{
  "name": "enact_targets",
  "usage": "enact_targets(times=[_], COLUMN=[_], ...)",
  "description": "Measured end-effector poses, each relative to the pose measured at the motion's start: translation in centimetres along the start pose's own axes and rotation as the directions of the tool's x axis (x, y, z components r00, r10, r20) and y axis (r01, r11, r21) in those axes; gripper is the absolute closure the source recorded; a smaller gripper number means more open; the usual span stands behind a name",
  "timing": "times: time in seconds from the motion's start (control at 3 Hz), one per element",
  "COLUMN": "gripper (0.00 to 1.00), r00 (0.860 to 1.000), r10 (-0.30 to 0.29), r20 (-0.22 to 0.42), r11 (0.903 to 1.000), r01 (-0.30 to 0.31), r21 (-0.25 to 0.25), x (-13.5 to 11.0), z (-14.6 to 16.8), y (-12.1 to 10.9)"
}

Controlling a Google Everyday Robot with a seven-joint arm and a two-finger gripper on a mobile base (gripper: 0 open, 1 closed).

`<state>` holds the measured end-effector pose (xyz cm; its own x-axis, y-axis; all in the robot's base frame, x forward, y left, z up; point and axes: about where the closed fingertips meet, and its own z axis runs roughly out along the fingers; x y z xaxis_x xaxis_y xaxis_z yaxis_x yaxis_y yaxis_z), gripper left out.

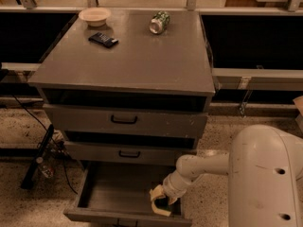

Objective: Place sponge into bottom drawer

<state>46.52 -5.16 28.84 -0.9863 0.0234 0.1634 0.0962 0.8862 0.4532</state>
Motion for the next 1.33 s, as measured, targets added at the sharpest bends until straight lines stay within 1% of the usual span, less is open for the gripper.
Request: enact_targets(times=[0.33,0.67,1.0,1.33], gripper=[1.0,1.0,1.0,1.0], r00=[0.999,0.999,0.999,0.992], r10=[0.016,0.016,0.034,0.093], r20=[-0.036,-0.036,0.008,0.079], r11=[0.9996,0.9996,0.9994,0.9928], r01=[-0.017,-0.017,-0.034,-0.099], r21=[-0.023,-0.023,-0.006,0.067], x=[-1.0,-1.0,-1.0,1.1], z=[3.3,3.3,3.5,4.1], y=[-0.3,-0.3,-0.3,-1.3])
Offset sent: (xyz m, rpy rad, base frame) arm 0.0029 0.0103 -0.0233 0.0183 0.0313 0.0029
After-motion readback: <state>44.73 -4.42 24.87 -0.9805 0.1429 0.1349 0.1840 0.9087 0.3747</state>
